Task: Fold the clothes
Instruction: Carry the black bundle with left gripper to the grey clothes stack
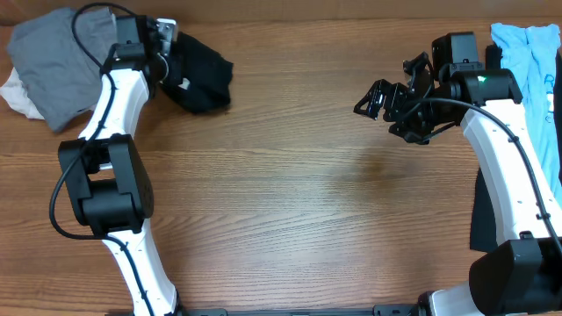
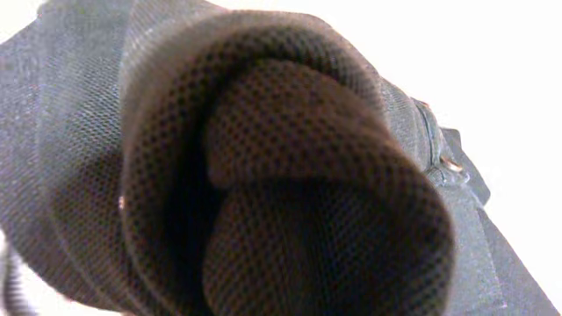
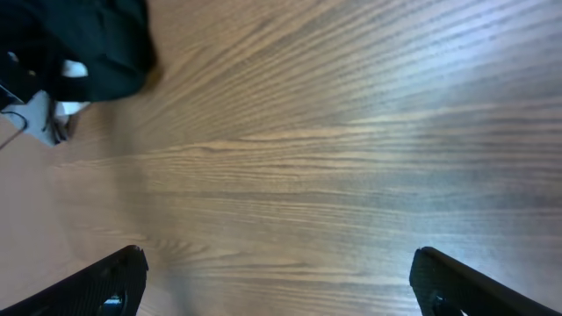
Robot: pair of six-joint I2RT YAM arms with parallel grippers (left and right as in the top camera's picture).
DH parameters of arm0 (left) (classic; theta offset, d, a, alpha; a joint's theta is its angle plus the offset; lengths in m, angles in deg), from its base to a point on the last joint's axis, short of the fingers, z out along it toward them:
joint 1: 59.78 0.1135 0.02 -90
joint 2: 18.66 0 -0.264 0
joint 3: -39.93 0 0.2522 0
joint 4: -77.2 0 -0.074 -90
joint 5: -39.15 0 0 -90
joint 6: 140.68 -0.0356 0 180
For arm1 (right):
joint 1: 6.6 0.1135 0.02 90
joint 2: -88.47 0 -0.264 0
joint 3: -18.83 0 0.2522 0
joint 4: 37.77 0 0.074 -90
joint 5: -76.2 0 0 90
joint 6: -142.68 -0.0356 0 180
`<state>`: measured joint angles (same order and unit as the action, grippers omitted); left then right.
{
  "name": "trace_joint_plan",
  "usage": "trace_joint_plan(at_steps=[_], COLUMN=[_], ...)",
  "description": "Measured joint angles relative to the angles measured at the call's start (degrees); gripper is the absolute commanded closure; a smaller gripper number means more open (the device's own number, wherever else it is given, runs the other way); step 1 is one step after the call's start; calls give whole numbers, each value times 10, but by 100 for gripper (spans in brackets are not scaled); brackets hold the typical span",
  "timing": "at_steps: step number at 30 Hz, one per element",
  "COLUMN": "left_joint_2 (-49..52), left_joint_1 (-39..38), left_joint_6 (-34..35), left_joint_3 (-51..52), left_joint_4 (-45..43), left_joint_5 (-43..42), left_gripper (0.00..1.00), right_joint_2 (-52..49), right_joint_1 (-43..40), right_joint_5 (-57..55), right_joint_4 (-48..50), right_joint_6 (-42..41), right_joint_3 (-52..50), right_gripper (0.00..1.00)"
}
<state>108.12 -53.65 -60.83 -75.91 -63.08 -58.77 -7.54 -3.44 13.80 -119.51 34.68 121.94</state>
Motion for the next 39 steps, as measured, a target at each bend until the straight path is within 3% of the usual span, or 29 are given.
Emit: trace_joint_plan(at_steps=[6, 18, 27, 39], left_joint_2=[0, 0, 0, 4], left_joint_1=[26, 63, 86, 184], left_joint_6=[-15, -21, -12, 30], left_joint_3=[-47, -233, -238, -238], left_joint_4=[40, 105, 120, 137], left_joint_5=[43, 48, 50, 25], left_gripper=[96, 96, 96, 96], right_joint_2=[0, 0, 0, 0], right_joint_1=[0, 0, 0, 0], right_joint_5=[-3, -7, -8, -9], right_joint_4=[-7, -10, -10, -12], right_joint_6=[0, 0, 0, 0], right_joint_3=[0, 0, 0, 0], right_gripper=[0, 0, 0, 0])
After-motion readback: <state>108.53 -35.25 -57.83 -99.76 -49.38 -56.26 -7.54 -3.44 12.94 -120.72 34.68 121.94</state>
